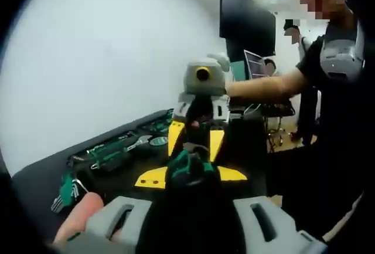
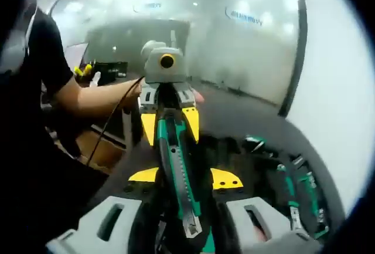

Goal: Pick up the tools and put them into their designated positions in the toolbox.

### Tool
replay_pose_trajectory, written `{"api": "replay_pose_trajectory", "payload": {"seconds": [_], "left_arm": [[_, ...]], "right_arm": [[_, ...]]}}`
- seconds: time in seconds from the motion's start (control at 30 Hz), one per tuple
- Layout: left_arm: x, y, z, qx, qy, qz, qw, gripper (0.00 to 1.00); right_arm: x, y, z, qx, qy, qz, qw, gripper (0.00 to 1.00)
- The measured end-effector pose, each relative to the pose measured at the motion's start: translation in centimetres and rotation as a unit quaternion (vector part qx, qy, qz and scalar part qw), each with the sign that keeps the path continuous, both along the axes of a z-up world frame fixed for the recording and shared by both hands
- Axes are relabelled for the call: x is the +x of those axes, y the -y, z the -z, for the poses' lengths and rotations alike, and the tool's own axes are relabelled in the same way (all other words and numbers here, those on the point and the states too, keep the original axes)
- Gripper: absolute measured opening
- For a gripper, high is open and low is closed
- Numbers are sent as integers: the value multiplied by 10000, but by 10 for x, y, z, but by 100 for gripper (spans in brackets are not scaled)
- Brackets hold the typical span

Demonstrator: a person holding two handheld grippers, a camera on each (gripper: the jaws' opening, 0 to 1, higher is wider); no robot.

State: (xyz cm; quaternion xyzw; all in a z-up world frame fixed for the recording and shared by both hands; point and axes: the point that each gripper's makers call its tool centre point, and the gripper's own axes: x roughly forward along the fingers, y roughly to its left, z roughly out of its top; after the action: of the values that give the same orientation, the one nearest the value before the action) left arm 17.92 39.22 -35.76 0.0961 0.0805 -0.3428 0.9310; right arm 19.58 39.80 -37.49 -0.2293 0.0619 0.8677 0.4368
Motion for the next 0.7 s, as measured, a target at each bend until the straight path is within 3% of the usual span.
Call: {"api": "replay_pose_trajectory", "payload": {"seconds": [0.07, 0.1, 0.2, 0.23, 0.3, 0.37, 0.4, 0.47, 0.53, 0.63, 0.67, 0.7], "left_arm": [[-1, -3, 3, 76, -44, 2, 10000, 24], [-2, -7, 5, -122, -200, -83, 9997, 24], [-1, -22, 2, -514, -147, -353, 9979, 27], [-1, -29, 2, -584, -62, -443, 9973, 28], [-5, -41, -3, -826, 214, -576, 9947, 27], [-9, -58, -18, -1292, 731, -774, 9859, 26], [-12, -69, -26, -1587, 953, -906, 9785, 27], [-15, -100, -31, -2152, 1074, -1358, 9611, 26], [-18, -122, -32, -2480, 1224, -1645, 9468, 25], [-20, -116, -21, -2453, 1077, -1543, 9510, 25], [-19, -111, -18, -2256, 1050, -1526, 9565, 25], [-17, -106, -15, -2098, 1026, -1497, 9607, 25]], "right_arm": [[-5, 0, 2, -104, -208, -111, 9997, 23], [-7, -2, 2, -52, -256, -265, 9993, 22], [-11, -6, 3, -290, -887, 76, 9956, 22], [-13, -9, 5, -385, -1056, 253, 9933, 21], [-14, -11, 10, -498, -1033, 467, 9923, 21], [-11, -11, 23, -624, -744, 736, 9925, 20], [-13, -16, 19, -491, -789, 816, 9923, 20], [-12, -17, 20, -629, -829, 1113, 9883, 20], [-13, -19, 22, -577, -471, 1221, 9897, 19], [-16, -25, 23, -407, -18, 1516, 9876, 19], [-27, -25, 20, -427, -123, 1331, 9901, 8], [-25, -25, 20, -499, -79, 1628, 9854, 8]]}}
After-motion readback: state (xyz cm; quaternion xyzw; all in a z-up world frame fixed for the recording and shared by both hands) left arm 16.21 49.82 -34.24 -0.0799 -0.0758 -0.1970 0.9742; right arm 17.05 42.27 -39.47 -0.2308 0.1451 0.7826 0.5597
